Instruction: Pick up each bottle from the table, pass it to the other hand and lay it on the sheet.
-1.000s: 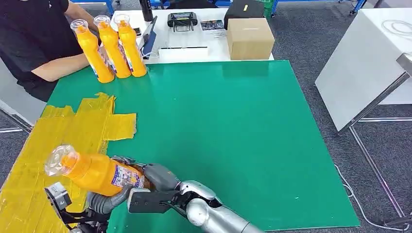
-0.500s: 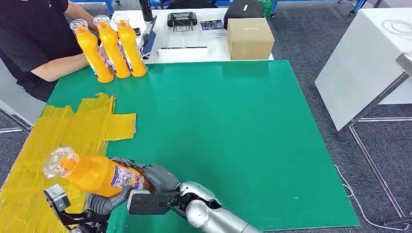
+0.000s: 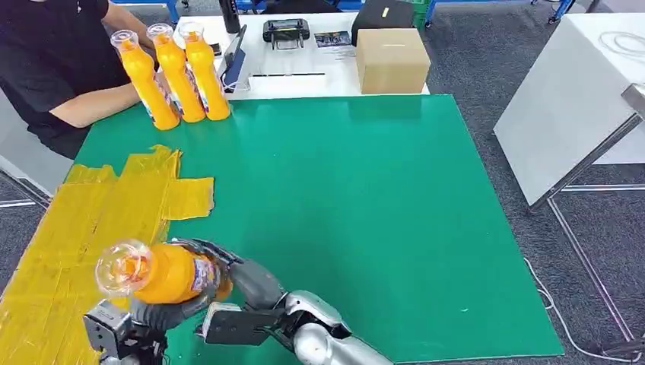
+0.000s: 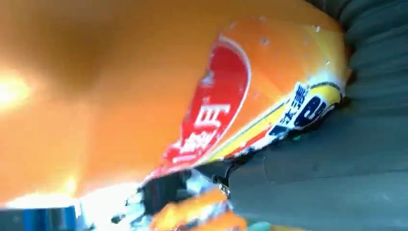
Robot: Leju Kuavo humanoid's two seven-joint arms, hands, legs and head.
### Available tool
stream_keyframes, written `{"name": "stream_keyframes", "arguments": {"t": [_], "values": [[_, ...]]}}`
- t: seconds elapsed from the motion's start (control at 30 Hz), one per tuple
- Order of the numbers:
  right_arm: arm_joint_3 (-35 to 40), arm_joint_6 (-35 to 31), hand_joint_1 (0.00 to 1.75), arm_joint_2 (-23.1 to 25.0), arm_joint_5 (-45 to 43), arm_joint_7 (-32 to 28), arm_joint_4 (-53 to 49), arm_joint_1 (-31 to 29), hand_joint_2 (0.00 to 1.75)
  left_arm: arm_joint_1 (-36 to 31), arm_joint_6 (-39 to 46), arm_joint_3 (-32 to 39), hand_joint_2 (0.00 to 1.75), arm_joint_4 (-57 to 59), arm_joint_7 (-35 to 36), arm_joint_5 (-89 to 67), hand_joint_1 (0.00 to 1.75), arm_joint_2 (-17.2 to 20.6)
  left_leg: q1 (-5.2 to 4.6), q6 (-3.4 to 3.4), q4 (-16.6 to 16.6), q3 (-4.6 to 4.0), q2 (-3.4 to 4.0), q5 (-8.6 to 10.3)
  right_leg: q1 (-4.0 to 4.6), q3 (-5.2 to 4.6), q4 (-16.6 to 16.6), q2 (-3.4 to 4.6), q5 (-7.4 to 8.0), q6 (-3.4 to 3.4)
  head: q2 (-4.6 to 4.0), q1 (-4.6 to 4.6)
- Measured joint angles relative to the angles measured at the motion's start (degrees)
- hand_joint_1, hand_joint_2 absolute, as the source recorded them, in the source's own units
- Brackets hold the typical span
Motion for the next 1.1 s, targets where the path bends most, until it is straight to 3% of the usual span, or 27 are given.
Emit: {"name": "stream_keyframes", "arguments": {"t": [0.3, 0.47, 0.67, 1.0, 1.03, 1.1], "values": [[-4.71, -0.29, 0.00, -4.84, 0.33, -1.07, -14.18, 6.09, 0.00, -2.55, 22.52, 9.28, 1.75, 1.00, -1.58, -25.92, 1.75, 0.66, 0.01, 0.00, 0.00, 0.00, 0.03, 0.00, 0.01, 0.01, 0.00, 0.01, 0.00, 0.00, 0.00, 0.04], [-6.56, 0.04, 0.00, -7.24, -1.33, -2.27, -19.27, 7.40, 0.00, -2.43, 35.76, 10.41, 1.75, 4.11, 4.48, -45.83, 1.75, 2.10, 0.00, 0.00, 0.00, -0.02, 0.01, 0.00, -0.02, 0.01, -0.01, 0.00, 0.00, 0.00, 0.00, 0.04], [-7.00, 0.98, 0.00, -8.64, -2.95, -2.43, -21.52, 7.33, 0.00, -2.65, 37.81, 10.39, 1.75, 10.72, 12.47, -59.03, 1.75, 5.07, 0.01, 0.00, 0.00, 0.00, 0.02, 0.00, 0.00, 0.01, 0.00, 0.01, 0.00, 0.00, 0.00, 0.04], [-7.00, 1.79, 0.00, -9.51, -4.35, -2.43, -22.22, 6.23, 0.00, -4.66, 34.43, 10.17, 1.75, 21.14, 15.29, -62.30, 1.75, 9.16, 0.02, 0.00, -0.01, -0.02, 0.05, 0.00, 0.01, 0.00, 0.01, 0.01, 0.00, 0.00, 0.00, 0.04], [-7.00, 2.03, 0.00, -9.55, -4.61, -2.43, -22.22, 6.00, 0.00, -5.10, 34.25, 10.17, 1.75, 22.65, 15.32, -62.45, 0.00, 9.66, 0.02, 0.00, -0.01, -0.01, 0.05, 0.00, 0.01, 0.01, 0.01, 0.01, 0.00, 0.00, 0.00, 0.06], [-6.98, 2.43, 0.00, -9.56, -5.03, -2.43, -22.22, 5.44, 0.00, -6.51, 34.12, 10.04, 1.75, 25.97, 15.21, -63.28, 0.00, 10.93, 0.00, 0.00, -0.01, 0.03, -0.01, 0.01, 0.00, 0.10, 0.01, -0.04, 0.00, 0.00, 0.00, 0.02]]}}
